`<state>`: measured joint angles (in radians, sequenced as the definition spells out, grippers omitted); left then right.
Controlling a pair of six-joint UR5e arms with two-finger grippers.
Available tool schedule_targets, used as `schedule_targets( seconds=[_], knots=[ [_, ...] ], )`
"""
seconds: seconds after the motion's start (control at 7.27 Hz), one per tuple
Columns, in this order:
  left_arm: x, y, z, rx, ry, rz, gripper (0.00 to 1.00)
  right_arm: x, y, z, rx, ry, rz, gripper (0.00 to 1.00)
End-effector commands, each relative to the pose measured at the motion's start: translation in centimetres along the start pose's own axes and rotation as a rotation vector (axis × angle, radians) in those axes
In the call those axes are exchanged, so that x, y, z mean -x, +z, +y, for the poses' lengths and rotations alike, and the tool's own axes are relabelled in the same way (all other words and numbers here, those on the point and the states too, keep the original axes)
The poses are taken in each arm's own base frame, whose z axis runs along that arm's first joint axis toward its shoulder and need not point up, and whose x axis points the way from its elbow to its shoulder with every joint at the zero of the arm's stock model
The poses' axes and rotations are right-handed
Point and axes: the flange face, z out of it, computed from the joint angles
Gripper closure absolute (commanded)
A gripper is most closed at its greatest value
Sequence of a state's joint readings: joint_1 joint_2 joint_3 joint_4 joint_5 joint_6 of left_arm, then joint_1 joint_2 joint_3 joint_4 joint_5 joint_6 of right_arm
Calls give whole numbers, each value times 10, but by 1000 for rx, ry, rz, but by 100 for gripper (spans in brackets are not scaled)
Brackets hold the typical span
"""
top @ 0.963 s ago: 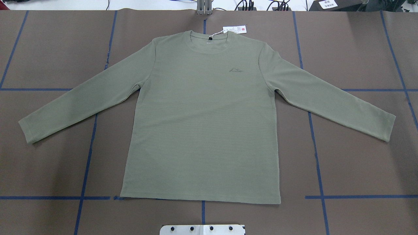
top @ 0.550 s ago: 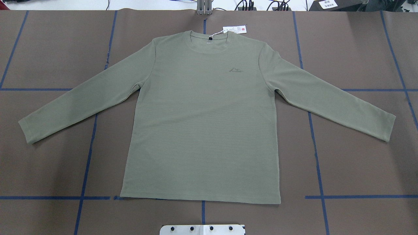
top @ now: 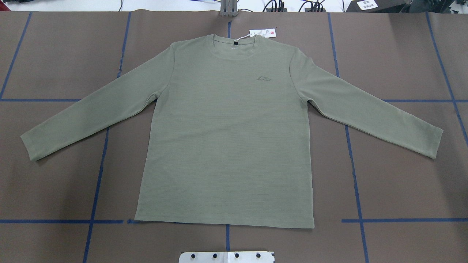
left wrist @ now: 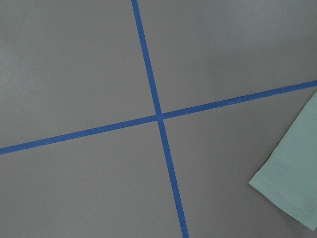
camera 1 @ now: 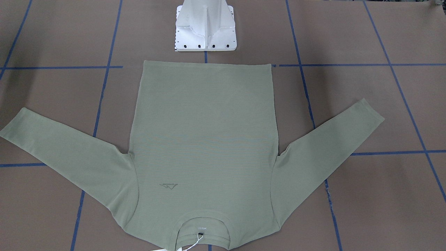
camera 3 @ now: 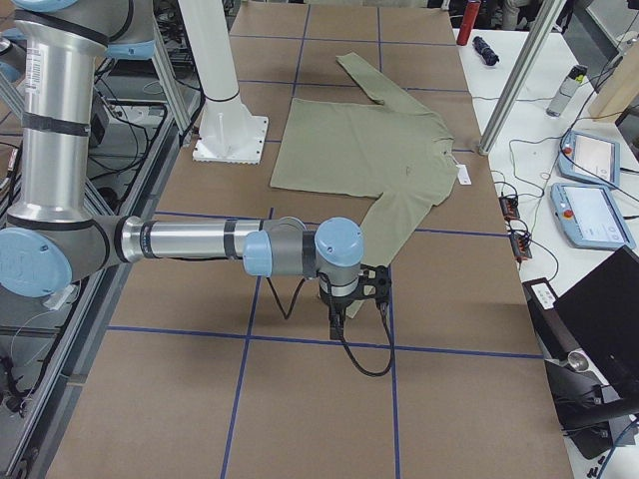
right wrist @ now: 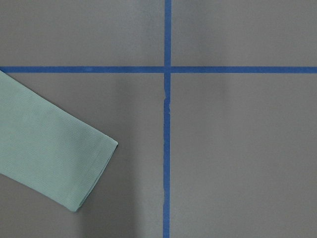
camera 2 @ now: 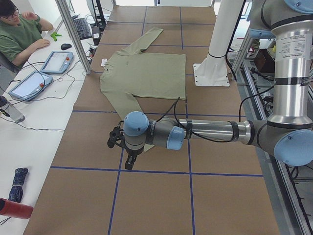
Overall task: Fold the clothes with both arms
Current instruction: 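Move the right gripper down to the cuff of the nearest green sleeve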
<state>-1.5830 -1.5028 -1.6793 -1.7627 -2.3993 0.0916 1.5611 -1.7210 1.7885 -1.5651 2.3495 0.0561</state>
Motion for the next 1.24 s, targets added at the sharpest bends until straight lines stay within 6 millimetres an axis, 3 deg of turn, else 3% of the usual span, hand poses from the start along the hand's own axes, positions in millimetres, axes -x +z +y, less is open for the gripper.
schedule_targets(
  seconds=[0.0, 0.14, 0.41, 0.69, 0.96, 1.1],
  knots=[
    [-12, -9, -12, -75, 79, -10, 0, 36, -27, -18, -80, -84, -13, 0],
    [-20, -19, -32, -151, 158, -17, 0, 47, -37, -26, -144, -148, -21, 0],
    [-19, -18, -30, -225, 243, -13, 0, 52, -40, -26, -204, -223, -52, 0],
    [-7, -7, -23, -260, 254, -11, 0, 53, -30, -10, -232, -239, -105, 0],
    [-7, -8, -22, -264, 256, -12, 0, 93, 19, 5, -236, -58, -143, 0],
    [-6, -6, -16, -261, 253, -12, 0, 113, 58, 14, -329, 7, -129, 0]
  ],
)
